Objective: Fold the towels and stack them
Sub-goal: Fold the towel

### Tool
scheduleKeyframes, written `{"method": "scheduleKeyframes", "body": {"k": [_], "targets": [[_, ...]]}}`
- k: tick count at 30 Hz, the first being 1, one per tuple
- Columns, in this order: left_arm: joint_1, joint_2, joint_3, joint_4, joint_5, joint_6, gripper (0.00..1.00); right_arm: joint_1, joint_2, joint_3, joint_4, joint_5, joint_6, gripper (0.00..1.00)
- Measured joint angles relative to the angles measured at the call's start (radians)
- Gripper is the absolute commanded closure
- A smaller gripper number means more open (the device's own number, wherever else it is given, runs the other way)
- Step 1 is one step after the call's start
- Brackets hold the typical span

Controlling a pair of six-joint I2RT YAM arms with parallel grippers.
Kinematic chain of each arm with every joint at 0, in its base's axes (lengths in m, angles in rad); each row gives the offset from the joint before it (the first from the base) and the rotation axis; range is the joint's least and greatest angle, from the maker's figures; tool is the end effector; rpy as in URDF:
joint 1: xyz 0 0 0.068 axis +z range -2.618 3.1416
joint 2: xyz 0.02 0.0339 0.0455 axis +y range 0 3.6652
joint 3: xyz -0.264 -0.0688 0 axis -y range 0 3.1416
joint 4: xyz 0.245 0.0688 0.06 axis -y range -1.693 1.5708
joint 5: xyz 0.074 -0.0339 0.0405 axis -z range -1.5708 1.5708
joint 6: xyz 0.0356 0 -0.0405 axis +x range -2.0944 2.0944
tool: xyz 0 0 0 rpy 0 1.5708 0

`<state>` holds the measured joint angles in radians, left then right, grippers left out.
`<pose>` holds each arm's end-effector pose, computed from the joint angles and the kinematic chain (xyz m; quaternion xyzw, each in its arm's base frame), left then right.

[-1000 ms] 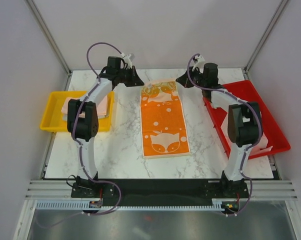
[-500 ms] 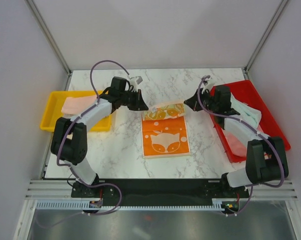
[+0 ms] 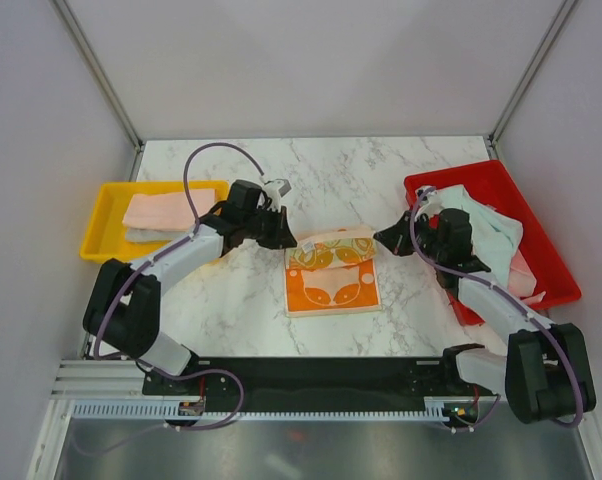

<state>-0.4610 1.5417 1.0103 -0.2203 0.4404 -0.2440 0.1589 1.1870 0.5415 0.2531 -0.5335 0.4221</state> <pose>0.2902 -0.1611 0.2324 0.1834 0.8805 -0.3222 0.2955 0.2436 0.0574 0.2188 -0.0400 0.8143 0.3635 0.4508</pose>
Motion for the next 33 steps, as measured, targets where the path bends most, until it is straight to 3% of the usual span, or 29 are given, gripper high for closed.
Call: {"method": "scheduleKeyframes", "body": {"k": [14, 33], "targets": [[-0.068, -0.052, -0.122, 0.017, -0.093, -0.029, 0.98, 0.015, -0.103, -0.182, 0.01, 0.018, 0.064, 1.0], [-0.119, -0.175, -0.233, 0.046, -0.179, -0.082, 0.98, 0.016, -0.253, -0.251, -0.042, 0.046, 0.105, 1.0]]}}
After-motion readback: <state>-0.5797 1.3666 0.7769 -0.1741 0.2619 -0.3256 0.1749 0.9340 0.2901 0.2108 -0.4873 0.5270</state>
